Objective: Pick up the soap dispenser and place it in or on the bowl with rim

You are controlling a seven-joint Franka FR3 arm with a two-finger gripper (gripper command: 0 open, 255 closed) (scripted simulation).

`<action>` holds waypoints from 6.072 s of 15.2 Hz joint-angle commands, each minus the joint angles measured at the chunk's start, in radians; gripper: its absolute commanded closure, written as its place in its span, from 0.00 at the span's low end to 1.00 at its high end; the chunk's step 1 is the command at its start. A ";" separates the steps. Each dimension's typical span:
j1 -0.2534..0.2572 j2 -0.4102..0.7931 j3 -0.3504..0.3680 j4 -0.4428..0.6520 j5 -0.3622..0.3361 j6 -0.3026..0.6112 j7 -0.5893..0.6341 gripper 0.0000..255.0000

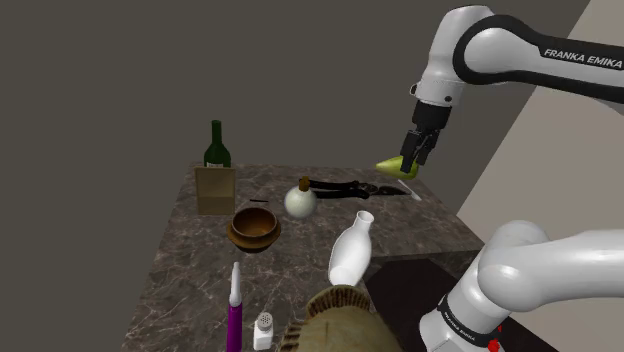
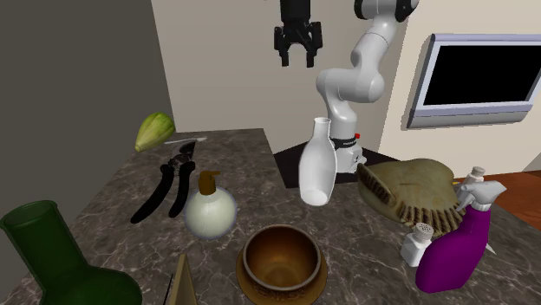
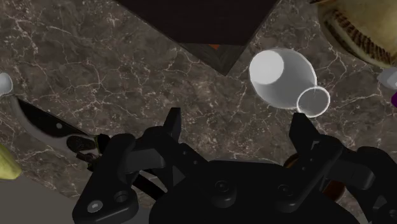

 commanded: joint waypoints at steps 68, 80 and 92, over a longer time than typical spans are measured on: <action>0.023 0.968 0.063 0.446 -0.068 0.633 0.072 1.00; 0.023 0.919 0.064 0.549 -0.062 0.482 0.064 1.00; 0.072 0.901 0.104 0.660 -0.064 0.348 0.148 1.00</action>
